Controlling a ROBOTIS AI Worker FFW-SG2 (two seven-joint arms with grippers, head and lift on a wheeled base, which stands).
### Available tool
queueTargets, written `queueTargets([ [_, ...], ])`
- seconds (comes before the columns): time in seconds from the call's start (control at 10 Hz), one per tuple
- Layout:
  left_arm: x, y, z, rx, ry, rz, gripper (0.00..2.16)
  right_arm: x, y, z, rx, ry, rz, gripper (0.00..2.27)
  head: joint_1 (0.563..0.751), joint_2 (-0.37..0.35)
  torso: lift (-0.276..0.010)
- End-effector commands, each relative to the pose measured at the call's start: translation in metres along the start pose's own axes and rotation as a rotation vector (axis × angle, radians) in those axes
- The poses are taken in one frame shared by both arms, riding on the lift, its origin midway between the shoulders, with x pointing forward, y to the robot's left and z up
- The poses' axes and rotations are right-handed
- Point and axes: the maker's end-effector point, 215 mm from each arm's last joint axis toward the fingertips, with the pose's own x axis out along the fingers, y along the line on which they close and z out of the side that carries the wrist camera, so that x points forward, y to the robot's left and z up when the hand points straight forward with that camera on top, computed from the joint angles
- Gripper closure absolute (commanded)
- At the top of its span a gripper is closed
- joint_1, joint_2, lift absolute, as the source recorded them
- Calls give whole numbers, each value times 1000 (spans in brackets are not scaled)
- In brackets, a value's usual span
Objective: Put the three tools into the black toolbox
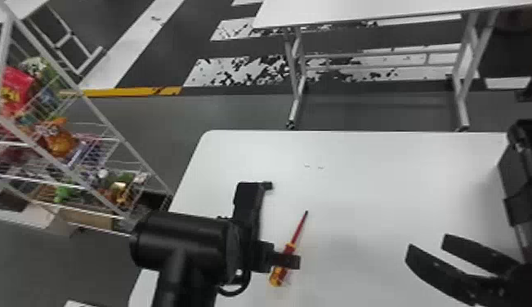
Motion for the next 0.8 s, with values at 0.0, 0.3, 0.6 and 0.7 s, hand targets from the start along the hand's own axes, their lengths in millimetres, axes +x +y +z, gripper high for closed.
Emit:
queueTargets([
  [0.0, 3, -9, 6, 18, 3, -4, 76, 0, -2, 3, -8, -1, -4, 103, 695, 280, -51],
  [0.3, 14, -24, 6, 37, 32, -18, 76, 2, -4, 5, -7, -4, -2, 103, 695, 239, -51],
  [0.6, 22, -24, -2, 33, 59, -19, 76, 2, -7, 5, 0, -6, -3, 103, 695, 220, -51],
  [0.7, 23, -23, -4, 30, 66, -20, 76, 2, -7, 5, -1, -6, -2, 103, 695, 218, -51],
])
